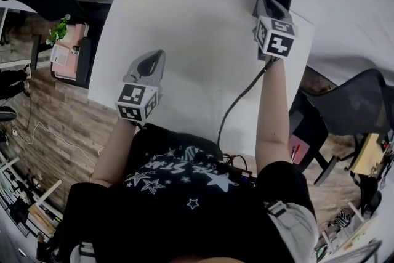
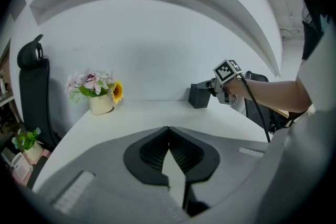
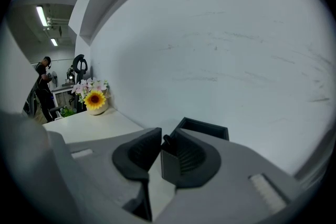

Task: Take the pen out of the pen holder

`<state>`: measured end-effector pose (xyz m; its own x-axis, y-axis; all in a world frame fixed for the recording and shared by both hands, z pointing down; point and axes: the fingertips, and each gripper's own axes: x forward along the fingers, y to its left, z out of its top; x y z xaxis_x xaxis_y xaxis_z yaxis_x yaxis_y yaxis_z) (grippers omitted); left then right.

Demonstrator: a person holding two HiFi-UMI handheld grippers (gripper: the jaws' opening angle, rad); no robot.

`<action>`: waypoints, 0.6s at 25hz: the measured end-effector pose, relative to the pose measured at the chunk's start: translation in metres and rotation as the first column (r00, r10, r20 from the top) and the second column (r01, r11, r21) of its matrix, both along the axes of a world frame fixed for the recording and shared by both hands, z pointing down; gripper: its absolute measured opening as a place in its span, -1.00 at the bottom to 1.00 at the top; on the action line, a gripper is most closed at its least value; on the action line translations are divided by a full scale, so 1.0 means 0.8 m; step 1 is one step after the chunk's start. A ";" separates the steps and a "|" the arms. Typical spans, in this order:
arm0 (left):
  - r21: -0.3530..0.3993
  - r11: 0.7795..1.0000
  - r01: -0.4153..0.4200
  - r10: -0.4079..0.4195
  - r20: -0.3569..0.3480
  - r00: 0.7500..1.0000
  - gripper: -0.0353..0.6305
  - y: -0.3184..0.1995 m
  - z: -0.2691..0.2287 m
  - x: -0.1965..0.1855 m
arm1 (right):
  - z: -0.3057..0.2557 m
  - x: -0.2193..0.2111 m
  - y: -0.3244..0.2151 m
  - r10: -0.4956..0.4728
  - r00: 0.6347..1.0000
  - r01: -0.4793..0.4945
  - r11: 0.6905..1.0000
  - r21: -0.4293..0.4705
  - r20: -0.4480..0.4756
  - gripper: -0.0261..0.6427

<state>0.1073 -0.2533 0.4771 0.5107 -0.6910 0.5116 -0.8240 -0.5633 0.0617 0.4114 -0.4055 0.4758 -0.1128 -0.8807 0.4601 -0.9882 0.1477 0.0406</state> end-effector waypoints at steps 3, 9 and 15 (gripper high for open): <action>0.000 1.000 -0.001 0.001 -0.001 1.000 -0.86 0.001 0.000 -0.002 | -0.001 -0.001 0.002 0.001 1.000 -0.001 1.000 -0.002 -0.002 -0.68; 0.005 1.000 -0.006 0.006 -0.002 1.000 -0.86 0.003 -0.003 0.001 | -0.018 0.004 0.005 0.007 1.000 -0.007 0.999 0.034 -0.020 -0.80; 0.022 1.000 -0.020 0.020 -0.008 1.000 -0.86 0.003 -0.011 0.004 | -0.038 0.008 0.009 0.022 0.999 -0.020 0.997 0.070 -0.030 -0.83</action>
<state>0.1102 -0.2506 0.4687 0.5286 -0.6916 0.4921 -0.8121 -0.5808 0.0560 0.4180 -0.3984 0.4453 -0.0806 -0.9129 0.4002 -0.9892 0.1225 0.0802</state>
